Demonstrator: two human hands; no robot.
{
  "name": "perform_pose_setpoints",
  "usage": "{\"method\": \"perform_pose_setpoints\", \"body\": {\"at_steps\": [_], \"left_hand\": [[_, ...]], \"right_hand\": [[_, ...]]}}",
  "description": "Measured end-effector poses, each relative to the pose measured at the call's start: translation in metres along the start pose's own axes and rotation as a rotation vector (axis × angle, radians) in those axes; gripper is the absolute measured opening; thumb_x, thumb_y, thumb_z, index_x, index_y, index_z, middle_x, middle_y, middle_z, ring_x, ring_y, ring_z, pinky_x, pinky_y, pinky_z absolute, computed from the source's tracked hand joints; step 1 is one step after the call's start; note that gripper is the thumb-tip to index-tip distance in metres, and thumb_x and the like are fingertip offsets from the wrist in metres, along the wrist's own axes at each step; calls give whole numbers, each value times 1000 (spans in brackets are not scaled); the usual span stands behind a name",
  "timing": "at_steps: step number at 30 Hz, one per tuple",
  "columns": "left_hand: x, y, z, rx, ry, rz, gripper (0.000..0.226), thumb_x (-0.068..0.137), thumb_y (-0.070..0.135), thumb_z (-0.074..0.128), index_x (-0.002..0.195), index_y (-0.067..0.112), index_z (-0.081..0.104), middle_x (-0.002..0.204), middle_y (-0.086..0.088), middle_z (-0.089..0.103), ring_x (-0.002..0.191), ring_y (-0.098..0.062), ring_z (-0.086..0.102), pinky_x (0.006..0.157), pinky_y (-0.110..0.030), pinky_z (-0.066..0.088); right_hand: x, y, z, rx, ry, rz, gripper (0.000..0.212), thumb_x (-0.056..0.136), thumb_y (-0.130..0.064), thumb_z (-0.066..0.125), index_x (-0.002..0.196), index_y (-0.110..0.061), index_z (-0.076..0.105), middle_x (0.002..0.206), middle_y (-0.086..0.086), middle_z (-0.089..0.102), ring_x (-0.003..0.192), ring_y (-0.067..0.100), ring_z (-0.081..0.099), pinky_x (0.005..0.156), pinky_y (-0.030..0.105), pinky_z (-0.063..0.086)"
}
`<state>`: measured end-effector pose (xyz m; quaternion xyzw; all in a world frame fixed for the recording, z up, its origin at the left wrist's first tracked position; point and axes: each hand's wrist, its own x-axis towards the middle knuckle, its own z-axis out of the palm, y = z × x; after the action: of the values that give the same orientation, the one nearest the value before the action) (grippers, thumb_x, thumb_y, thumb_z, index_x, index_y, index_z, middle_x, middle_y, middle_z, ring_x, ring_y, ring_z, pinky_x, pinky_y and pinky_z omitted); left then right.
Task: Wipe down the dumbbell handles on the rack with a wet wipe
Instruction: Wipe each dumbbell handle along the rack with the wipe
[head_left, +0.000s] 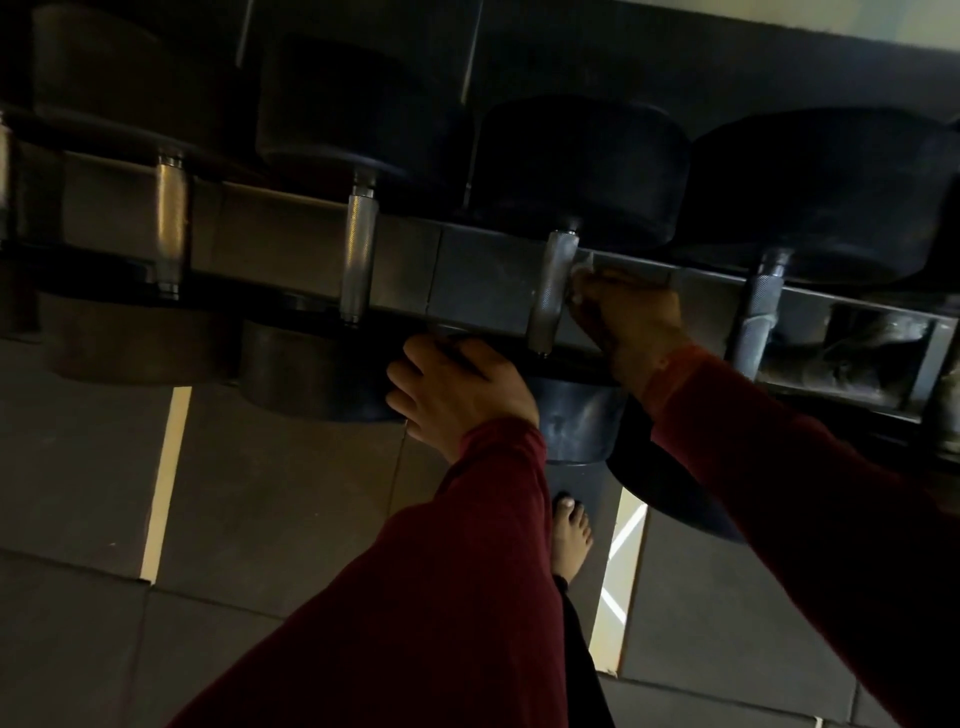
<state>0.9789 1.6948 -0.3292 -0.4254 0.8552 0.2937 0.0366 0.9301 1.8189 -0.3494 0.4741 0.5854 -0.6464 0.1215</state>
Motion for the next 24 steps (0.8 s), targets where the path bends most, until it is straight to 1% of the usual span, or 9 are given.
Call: {"method": "perform_pose_setpoints", "body": {"at_steps": [3, 6, 8, 10, 13, 15, 18, 22, 24], "left_hand": [[0, 1, -1, 4, -2, 1, 42, 79, 42, 36, 109, 16, 51, 116, -7, 47, 107, -31, 43, 89, -51, 41], [-1, 0, -1, 6, -2, 7, 40, 80, 41, 37, 108, 16, 50, 115, -7, 47, 106, -31, 42, 89, -51, 41], [0, 0, -1, 3, -3, 1, 41, 79, 42, 35, 109, 17, 50, 115, -6, 47, 107, -31, 42, 90, -52, 41], [0, 1, -1, 0, -3, -2, 43, 78, 42, 34, 109, 17, 50, 116, -6, 47, 108, -30, 42, 90, -53, 41], [-1, 2, -2, 2, 4, -2, 43, 79, 41, 35, 109, 16, 51, 115, -7, 47, 108, -31, 43, 90, -53, 42], [-1, 2, -2, 5, 7, 0, 43, 79, 41, 35, 110, 15, 51, 115, -7, 48, 107, -31, 43, 90, -53, 42], [-1, 1, -2, 9, -2, 5, 39, 81, 40, 37, 109, 16, 51, 115, -7, 48, 107, -30, 44, 89, -54, 43], [0, 0, 0, 8, 10, 6, 38, 80, 40, 37, 107, 17, 51, 114, -7, 48, 106, -30, 44, 89, -54, 42], [0, 0, 1, 7, 15, 2, 40, 79, 41, 36, 107, 16, 51, 114, -7, 48, 106, -30, 44, 89, -53, 42]], "right_hand": [[18, -14, 5, -72, -108, -10, 24, 89, -2, 62, 74, -21, 63, 69, -6, 70, 79, 15, 65, 78, 30, 57], [16, -14, 1, -400, -47, -60, 4, 74, -22, 65, 76, -19, 64, 70, -6, 72, 85, 22, 68, 84, 39, 59], [12, -5, -4, -621, -30, -76, 35, 56, -34, 61, 79, -10, 73, 82, 8, 75, 88, 32, 71, 84, 41, 58], [13, 3, -7, -718, -128, -56, 45, 51, -36, 64, 85, -8, 75, 89, 13, 75, 90, 36, 70, 78, 42, 54], [13, -5, -9, -608, -143, 2, 34, 49, -32, 75, 75, -10, 77, 77, 7, 76, 74, 23, 73, 72, 36, 56], [13, -8, -6, -441, -67, -16, 16, 59, -24, 79, 70, -11, 76, 70, 2, 75, 68, 18, 73, 75, 36, 60], [8, -5, -1, -275, 87, -110, 18, 61, -28, 87, 74, -20, 77, 70, -3, 75, 70, 15, 75, 74, 35, 62], [-15, 3, -9, -575, -49, -371, 13, 73, -23, 85, 72, -33, 77, 80, -13, 76, 77, 2, 71, 86, 29, 58], [-22, 1, -13, -765, -188, -414, 12, 78, -19, 82, 79, -30, 79, 82, -20, 72, 72, -7, 65, 83, 11, 52]]}}
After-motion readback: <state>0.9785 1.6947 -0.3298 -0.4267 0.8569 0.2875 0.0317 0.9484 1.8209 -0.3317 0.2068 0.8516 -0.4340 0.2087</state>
